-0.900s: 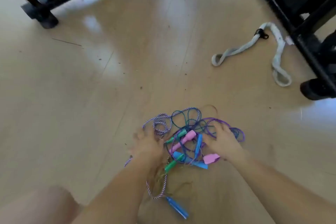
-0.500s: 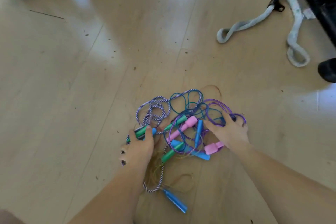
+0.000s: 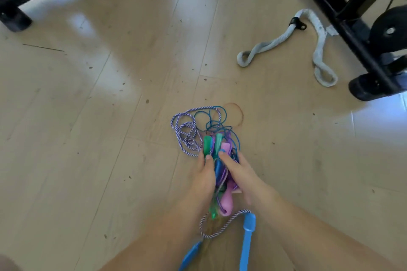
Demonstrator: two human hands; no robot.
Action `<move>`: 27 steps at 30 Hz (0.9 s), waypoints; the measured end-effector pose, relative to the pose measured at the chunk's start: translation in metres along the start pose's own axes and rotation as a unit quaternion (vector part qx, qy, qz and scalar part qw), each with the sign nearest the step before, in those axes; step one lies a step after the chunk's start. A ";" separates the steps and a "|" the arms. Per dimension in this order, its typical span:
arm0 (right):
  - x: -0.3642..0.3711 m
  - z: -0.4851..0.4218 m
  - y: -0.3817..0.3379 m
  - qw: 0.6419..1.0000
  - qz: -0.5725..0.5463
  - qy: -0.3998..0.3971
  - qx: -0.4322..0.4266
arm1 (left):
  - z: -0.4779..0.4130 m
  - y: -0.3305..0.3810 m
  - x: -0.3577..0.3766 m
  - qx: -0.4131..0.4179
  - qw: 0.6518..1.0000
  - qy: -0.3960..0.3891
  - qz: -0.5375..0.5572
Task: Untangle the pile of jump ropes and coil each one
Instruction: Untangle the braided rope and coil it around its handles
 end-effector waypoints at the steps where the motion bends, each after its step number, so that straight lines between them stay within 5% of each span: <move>1: -0.008 0.009 -0.013 1.000 0.002 0.000 -0.011 | 0.013 0.020 0.013 0.002 1.000 -0.023 0.002; 7: -0.036 0.125 -0.135 0.996 0.029 0.001 -0.083 | 0.119 0.163 0.076 0.048 0.994 -0.092 -0.039; 17: -0.103 0.493 -0.315 0.991 0.008 0.065 -0.115 | 0.418 0.397 0.251 0.128 0.961 -0.180 -0.166; 27: -0.291 0.773 -0.391 0.971 0.001 0.115 -0.208 | 0.614 0.492 0.512 0.198 0.911 -0.275 -0.237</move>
Point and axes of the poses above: each hand's wrist, its own z-axis away from the middle knuckle, its own x-axis out of the palm, y = z × x, the point moved 8 cm from there along -z, towards the middle knuckle, and after that the axes turned 8 degrees about -y, right-handed, at the moved point
